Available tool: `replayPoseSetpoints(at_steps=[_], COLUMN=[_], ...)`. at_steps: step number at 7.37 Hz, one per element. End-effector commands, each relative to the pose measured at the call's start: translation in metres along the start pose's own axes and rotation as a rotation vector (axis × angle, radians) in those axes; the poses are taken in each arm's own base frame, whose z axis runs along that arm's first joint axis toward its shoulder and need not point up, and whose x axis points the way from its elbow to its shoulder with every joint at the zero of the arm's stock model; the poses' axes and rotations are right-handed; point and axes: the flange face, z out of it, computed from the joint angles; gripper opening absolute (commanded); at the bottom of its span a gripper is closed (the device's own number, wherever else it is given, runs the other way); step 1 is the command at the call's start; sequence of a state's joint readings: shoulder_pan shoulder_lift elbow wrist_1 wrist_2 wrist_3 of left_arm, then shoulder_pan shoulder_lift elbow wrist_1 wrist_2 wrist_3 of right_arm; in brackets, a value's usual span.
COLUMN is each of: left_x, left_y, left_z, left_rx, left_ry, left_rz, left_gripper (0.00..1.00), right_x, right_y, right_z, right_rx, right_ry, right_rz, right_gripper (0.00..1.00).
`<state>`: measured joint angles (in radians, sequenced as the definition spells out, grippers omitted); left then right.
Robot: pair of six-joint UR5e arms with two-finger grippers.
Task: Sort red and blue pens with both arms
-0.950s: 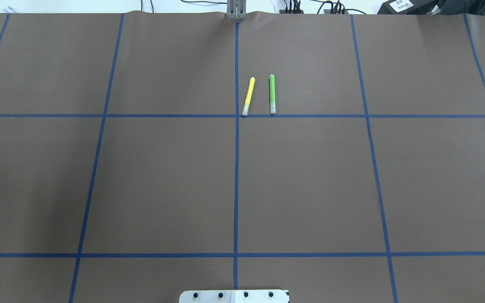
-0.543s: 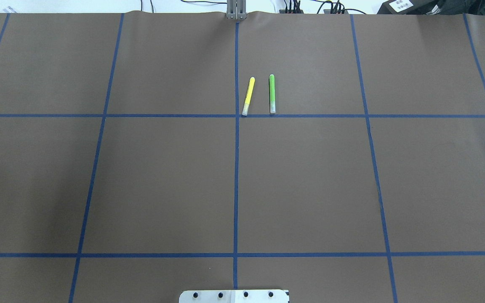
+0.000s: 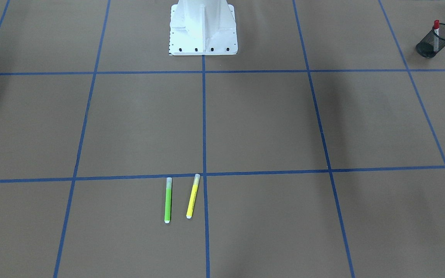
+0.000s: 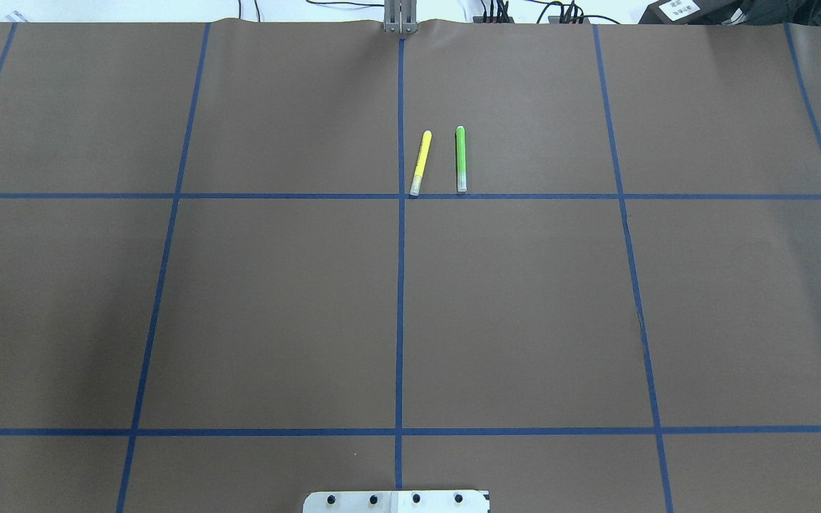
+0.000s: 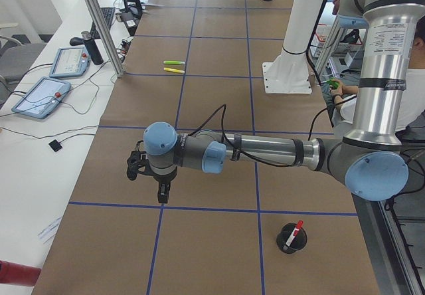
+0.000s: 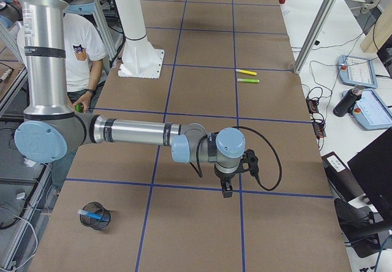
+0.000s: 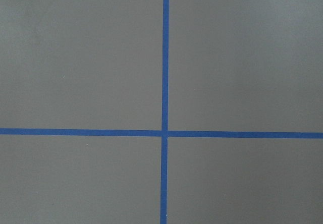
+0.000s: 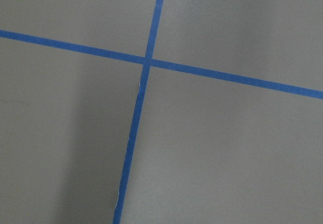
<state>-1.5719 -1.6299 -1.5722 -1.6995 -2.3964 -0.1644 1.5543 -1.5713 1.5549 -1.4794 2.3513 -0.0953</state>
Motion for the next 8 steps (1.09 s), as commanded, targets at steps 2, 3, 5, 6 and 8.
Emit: replayPoseSetpoints(at_steps=[2, 3, 5, 6, 8], left_x=[0.003, 0.001, 0.005, 0.008, -0.002], left_y=[0.001, 0.001, 0.001, 0.002, 0.017], left_z=[0.001, 0.003, 0.002, 0.007, 0.015], left_rx=[0.001, 0.0, 0.001, -0.008, -0.028], left_ry=[-0.001, -0.001, 0.002, 0.005, 0.015], left_rz=[0.014, 0.013, 0.035, 0.039, 0.022], left_gripper=[1.0, 1.0, 1.0, 1.0, 1.0], right_x=[-0.039, -0.043, -0.046, -0.052, -0.055], right_y=[-0.02, -0.021, -0.021, -0.016, 0.015], right_z=[-0.006, -0.01, -0.012, -0.019, -0.02], right_rx=[0.016, 0.025, 0.029, 0.042, 0.037], right_ry=[0.069, 0.068, 0.063, 0.064, 0.063], right_rz=[0.037, 0.034, 0.044, 0.034, 0.038], right_gripper=[1.0, 1.0, 1.0, 1.0, 1.0])
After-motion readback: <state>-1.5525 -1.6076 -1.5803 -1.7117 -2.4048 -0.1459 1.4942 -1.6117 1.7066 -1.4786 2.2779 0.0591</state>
